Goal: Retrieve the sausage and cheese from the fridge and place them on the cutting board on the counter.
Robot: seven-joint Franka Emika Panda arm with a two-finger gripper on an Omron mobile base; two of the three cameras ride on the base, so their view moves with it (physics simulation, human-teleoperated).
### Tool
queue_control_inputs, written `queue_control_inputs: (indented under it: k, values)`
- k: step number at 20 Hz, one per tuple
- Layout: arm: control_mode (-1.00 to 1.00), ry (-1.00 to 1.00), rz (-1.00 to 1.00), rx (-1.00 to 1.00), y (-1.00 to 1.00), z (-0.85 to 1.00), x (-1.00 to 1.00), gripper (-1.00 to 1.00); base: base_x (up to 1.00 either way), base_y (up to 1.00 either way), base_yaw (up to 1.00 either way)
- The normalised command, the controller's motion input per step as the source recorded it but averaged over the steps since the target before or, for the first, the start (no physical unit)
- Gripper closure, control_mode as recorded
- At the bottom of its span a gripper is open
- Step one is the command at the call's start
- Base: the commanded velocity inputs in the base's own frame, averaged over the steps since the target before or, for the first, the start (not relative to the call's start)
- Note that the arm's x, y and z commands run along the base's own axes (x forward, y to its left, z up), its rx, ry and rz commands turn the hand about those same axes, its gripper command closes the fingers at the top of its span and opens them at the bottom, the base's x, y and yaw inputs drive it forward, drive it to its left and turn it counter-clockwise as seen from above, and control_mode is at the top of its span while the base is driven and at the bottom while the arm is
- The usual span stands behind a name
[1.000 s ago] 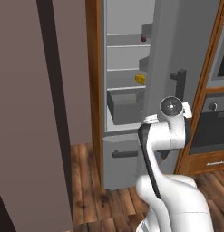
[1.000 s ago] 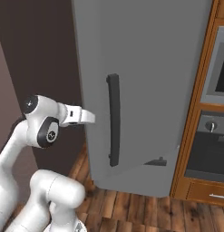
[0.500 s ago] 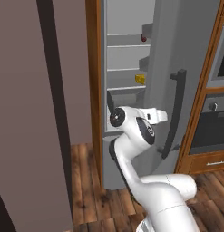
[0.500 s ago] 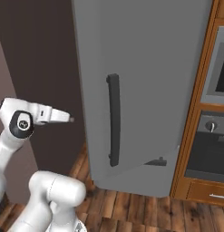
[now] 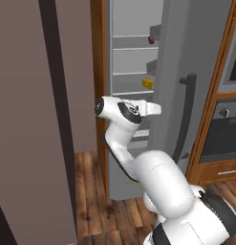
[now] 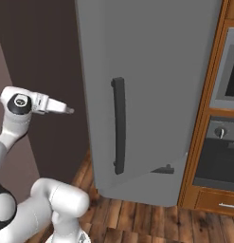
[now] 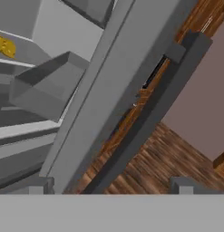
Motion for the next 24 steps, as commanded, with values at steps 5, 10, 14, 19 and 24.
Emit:
queue_control_inputs:
  k: [5,10,14,19,24]
  values:
    - [-1.0,0.0,-0.2,-0.02,0.31,0.44,0.3,-1.0,0.0,0.0,0.0]
    - [-1.0,0.04,-0.18,-0.01,0.01,0.23,0.62,-1.0,0.0,0.0,0.0]
    - [-1.0,0.07,-0.19,-0.03,0.0,0.0,0.61,-1.0,0.0,0.0,0.0]
    - [-1.0,0.03,-0.19,0.0,-0.02,0.0,0.28,-1.0,0.0,0.0,0.0]
    - [-1.0,0.12,-0.14,0.0,-0.32,0.0,0.17,-1.0,0.0,0.0,0.0]
